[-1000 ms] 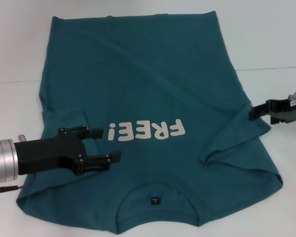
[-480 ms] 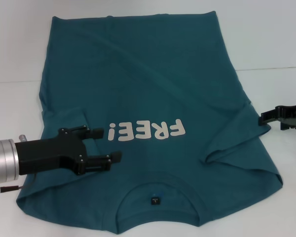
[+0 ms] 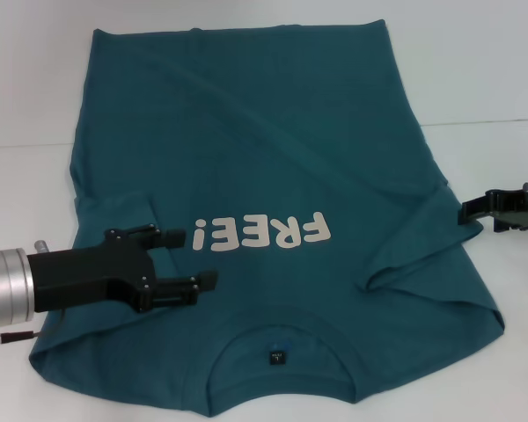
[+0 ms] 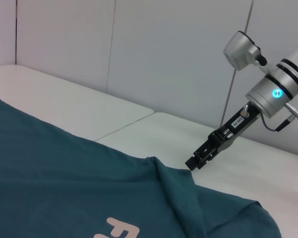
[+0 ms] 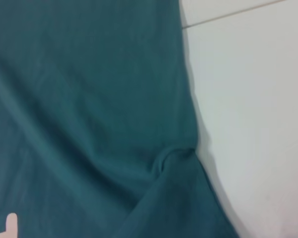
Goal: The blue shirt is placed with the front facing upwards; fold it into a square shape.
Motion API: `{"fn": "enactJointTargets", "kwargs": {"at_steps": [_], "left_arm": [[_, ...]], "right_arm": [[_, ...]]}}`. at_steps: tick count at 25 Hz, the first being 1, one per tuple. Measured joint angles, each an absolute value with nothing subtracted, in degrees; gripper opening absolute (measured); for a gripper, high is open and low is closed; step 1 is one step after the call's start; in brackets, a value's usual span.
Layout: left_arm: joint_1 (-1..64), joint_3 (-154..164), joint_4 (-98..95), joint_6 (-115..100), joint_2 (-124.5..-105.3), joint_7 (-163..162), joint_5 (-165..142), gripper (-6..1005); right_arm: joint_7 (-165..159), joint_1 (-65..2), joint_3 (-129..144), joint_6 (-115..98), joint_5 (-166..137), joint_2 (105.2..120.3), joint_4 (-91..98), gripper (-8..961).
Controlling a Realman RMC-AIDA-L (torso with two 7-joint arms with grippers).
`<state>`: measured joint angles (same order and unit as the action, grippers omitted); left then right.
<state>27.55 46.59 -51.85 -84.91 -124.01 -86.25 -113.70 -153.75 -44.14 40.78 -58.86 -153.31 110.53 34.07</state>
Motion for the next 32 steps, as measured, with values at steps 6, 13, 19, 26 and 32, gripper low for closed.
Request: {"fn": "enactJointTargets", "kwargs": {"at_steps": [6,13,19,26,32], "left_arm": [[27.5,46.6,-51.9,-84.9,-124.01,-86.2,-113.7,847],[27.4,46.6,-51.9,-84.9,-124.01,-86.2,-113.8,847],[27.4,46.6,-51.9,-84.9,-124.01,-86.2,-113.8,847],[27.4,46.6,-51.9,-84.9,-124.01,-86.2,-113.7,847],[27.5,46.6,-51.9,-84.8,-124.01,-86.2,-113.8,846]], "right_arm": [[-153.8,-44.7,40.8,-57.5,-153.5,110.56,32.7,668],[-153.7,-45.0,40.8,-57.1,-153.5,110.56,31.7,569],[-153.6,-45.0,41.6,-56.8,-153.5,110.41,31.0,434],[-152.7,-45.2,42.1,-56.4,-153.5,110.62,31.0,277],[-152.6,-45.2,43.1,-55.6,-153.5,110.65,31.1,147]]}}
